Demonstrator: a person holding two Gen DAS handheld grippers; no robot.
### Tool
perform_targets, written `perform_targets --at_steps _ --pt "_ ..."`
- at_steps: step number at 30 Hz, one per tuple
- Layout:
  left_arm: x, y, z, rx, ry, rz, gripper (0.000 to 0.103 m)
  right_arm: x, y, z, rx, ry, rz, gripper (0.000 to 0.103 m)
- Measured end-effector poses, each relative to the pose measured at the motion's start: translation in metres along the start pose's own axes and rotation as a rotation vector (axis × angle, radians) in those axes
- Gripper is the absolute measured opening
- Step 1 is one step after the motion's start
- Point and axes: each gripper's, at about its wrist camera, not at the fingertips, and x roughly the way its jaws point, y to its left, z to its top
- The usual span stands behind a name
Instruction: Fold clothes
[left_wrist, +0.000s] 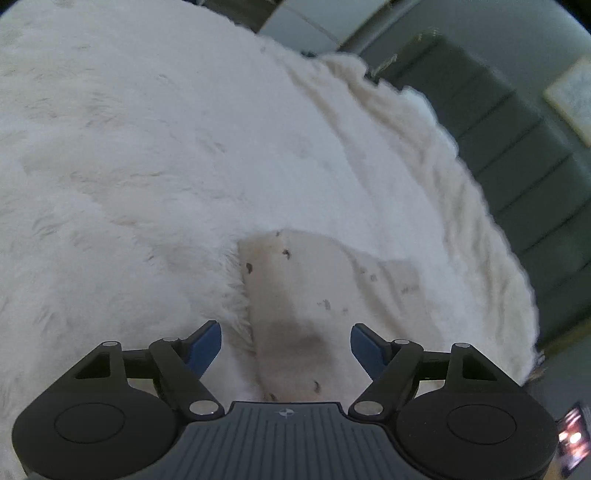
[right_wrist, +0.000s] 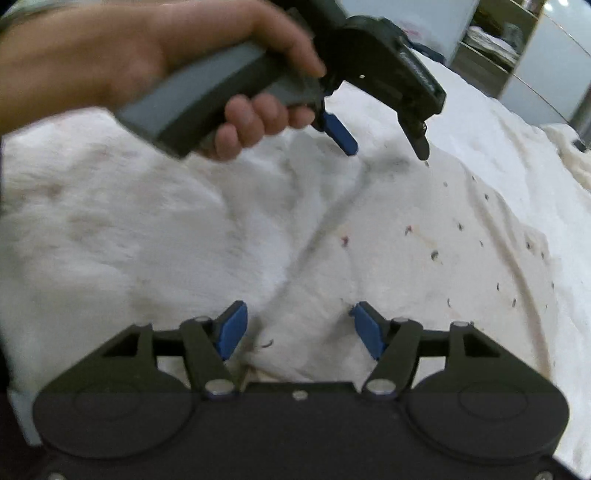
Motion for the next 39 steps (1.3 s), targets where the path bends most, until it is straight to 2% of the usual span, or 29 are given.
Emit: perform_targets --at_steps 2,3,4,5,6,7,9,12,17,21,26,31,34,37,38,39 --pt "0.016 -0.008 0.011 0.064 0.027 -0.01 0.054 0.003 0.004 -0.002 -0.017 -0.003 -0.023 0.06" --pt "0.021 -0.009 0.014 0.083 0.035 -0.006 0.052 0.004 0.006 -0.004 -0.027 -0.004 -0.038 0.051" --pt "0.026 -0.009 0.016 0.102 0.043 -0.003 0.051 0.005 0.008 -0.005 -0.038 -0.005 -0.052 0.047" --pt "0.031 -0.009 0.019 0.116 0.05 -0.001 0.047 0.006 0.01 -0.007 -0.049 -0.006 -0.066 0.046" --pt "0.033 -0.006 0.021 0.109 0.051 -0.006 0.038 0.007 0.012 -0.009 -0.06 -0.007 -0.08 0.041" --pt "0.035 -0.003 0.023 0.102 0.051 -0.012 0.034 0.008 0.014 -0.01 -0.071 -0.008 -0.094 0.032" --pt "0.028 -0.002 0.022 0.1 0.035 -0.029 0.024 0.005 0.015 -0.01 -0.074 -0.012 -0.105 0.026" --pt "0.012 -0.005 0.018 0.12 0.007 -0.041 0.021 -0.009 0.004 -0.009 -0.03 -0.025 -0.087 0.021" --pt "-0.009 -0.022 0.022 0.155 -0.033 -0.055 0.02 -0.052 -0.019 -0.001 0.071 -0.093 -0.038 0.02" --pt "-0.015 -0.031 0.041 0.162 -0.027 -0.081 0.02 -0.072 -0.036 0.009 0.143 -0.144 -0.015 0.02" --pt "-0.016 -0.048 0.076 0.245 0.001 -0.062 0.019 -0.07 -0.041 0.033 0.173 -0.194 -0.021 0.02" --pt "-0.061 -0.056 0.119 0.33 -0.073 -0.051 0.019 -0.083 -0.034 0.072 0.142 -0.295 -0.057 0.019" --pt "-0.106 -0.04 0.146 0.359 -0.159 0.005 0.019 -0.089 -0.024 0.112 0.098 -0.385 -0.064 0.019" --pt "-0.15 0.011 0.164 0.299 -0.226 0.08 0.021 -0.081 -0.002 0.154 0.061 -0.453 -0.034 0.02" --pt "-0.162 0.042 0.167 0.259 -0.227 0.127 0.026 -0.07 0.013 0.166 0.035 -0.46 -0.025 0.02" --pt "-0.169 0.073 0.167 0.223 -0.211 0.192 0.038 -0.058 0.03 0.18 0.006 -0.466 -0.013 0.026"
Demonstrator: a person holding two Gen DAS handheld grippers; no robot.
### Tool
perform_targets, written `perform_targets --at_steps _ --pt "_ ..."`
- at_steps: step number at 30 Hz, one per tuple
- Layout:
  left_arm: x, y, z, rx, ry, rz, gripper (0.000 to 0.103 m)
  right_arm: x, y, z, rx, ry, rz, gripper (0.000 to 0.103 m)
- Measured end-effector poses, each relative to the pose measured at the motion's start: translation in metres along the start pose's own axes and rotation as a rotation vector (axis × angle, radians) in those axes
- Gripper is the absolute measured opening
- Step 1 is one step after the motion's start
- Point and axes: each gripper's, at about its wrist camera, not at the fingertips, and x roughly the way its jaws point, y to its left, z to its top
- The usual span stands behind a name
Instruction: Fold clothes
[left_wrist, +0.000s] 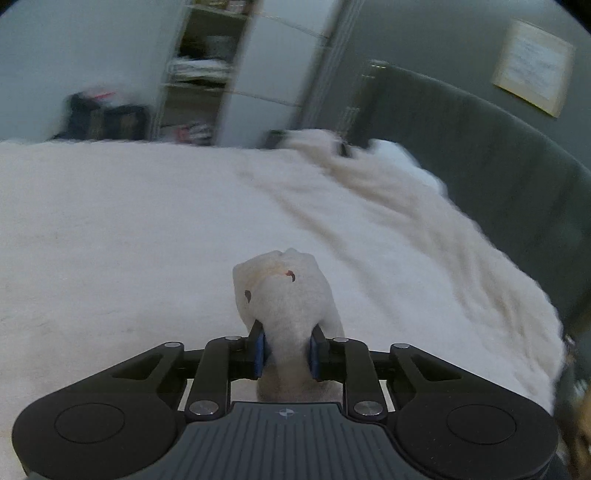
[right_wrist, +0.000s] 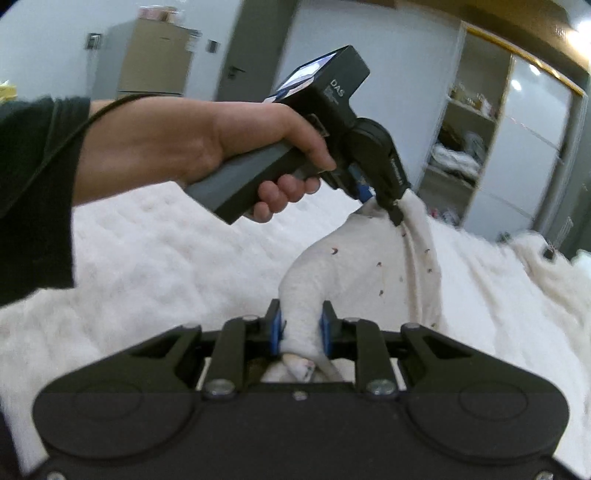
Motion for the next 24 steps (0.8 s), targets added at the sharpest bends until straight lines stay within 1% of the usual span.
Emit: perform_targets --at_steps 1,2,3,4,5,6,7,8,9,10,11,12,13,15,16,17,18,19,20,21,22,23,24 --pt "0.002 0.02 -0.009 -0.018 0.029 0.065 0.045 0.013 0.015 -0.001 -0.006 0.023 0.059 0.035" --pt "0.004 0.041 -0.02 -0.041 0.06 0.132 0.048 0.025 0.03 -0.004 -0.006 0.052 0.129 0.041" --pt "0.002 0.064 -0.038 -0.081 0.099 0.202 0.044 0.037 0.044 -0.007 -0.007 0.082 0.198 0.044" --pt "0.0 0.088 -0.056 -0.121 0.138 0.273 0.037 0.044 0.052 -0.011 0.003 0.112 0.26 0.043" --pt "-0.003 0.107 -0.072 -0.159 0.158 0.318 0.031 0.052 0.063 -0.021 0.025 0.183 0.372 0.042" --pt "-0.014 0.108 -0.081 -0.19 0.111 0.27 0.031 0.054 0.068 -0.032 0.05 0.238 0.468 0.04" --pt "-0.025 0.109 -0.091 -0.22 0.063 0.222 0.031 0.049 0.065 -0.039 0.066 0.225 0.487 0.04" --pt "-0.036 0.11 -0.1 -0.251 0.016 0.174 0.032 0.043 0.06 -0.045 0.079 0.195 0.487 0.04" --pt "-0.045 0.111 -0.108 -0.274 -0.027 0.13 0.039 0.037 0.046 -0.05 0.099 0.13 0.432 0.042" --pt "-0.049 0.106 -0.112 -0.269 -0.051 0.106 0.046 0.041 0.031 -0.052 0.125 0.11 0.389 0.045" --pt "-0.053 0.097 -0.118 -0.26 -0.077 0.073 0.055 0.047 0.017 -0.054 0.151 0.104 0.354 0.045" --pt "-0.054 0.08 -0.128 -0.25 -0.099 0.034 0.057 0.053 0.002 -0.056 0.178 0.098 0.318 0.045" --pt "-0.053 0.074 -0.133 -0.251 -0.104 0.023 0.057 0.065 -0.017 -0.06 0.202 0.105 0.268 0.045" --pt "-0.046 0.052 -0.152 -0.269 -0.114 0.011 0.057 0.087 -0.051 -0.074 0.229 0.109 0.211 0.045" --pt "-0.042 0.042 -0.162 -0.282 -0.112 0.01 0.058 0.099 -0.068 -0.085 0.233 0.132 0.187 0.043" --pt "-0.034 0.034 -0.177 -0.309 -0.083 0.029 0.058 0.112 -0.086 -0.099 0.219 0.188 0.131 0.042" --pt "-0.028 0.027 -0.191 -0.333 -0.054 0.053 0.057 0.121 -0.1 -0.112 0.196 0.261 0.048 0.035" --pt "-0.027 0.023 -0.198 -0.345 -0.021 0.094 0.055 0.129 -0.122 -0.128 0.191 0.364 -0.066 0.039" --pt "-0.025 0.018 -0.205 -0.357 0.011 0.136 0.049 0.124 -0.146 -0.135 0.281 0.37 -0.085 0.047" --pt "-0.026 0.013 -0.209 -0.368 0.027 0.172 0.048 0.116 -0.168 -0.14 0.395 0.347 -0.077 0.053" --pt "-0.036 0.004 -0.203 -0.374 -0.018 0.184 0.049 0.113 -0.176 -0.135 0.411 0.304 -0.066 0.053" --pt "-0.045 -0.006 -0.198 -0.381 -0.063 0.197 0.055 0.111 -0.179 -0.128 0.402 0.256 -0.055 0.052" --pt "-0.054 -0.014 -0.193 -0.392 -0.111 0.202 0.07 0.109 -0.182 -0.121 0.392 0.208 -0.043 0.052"
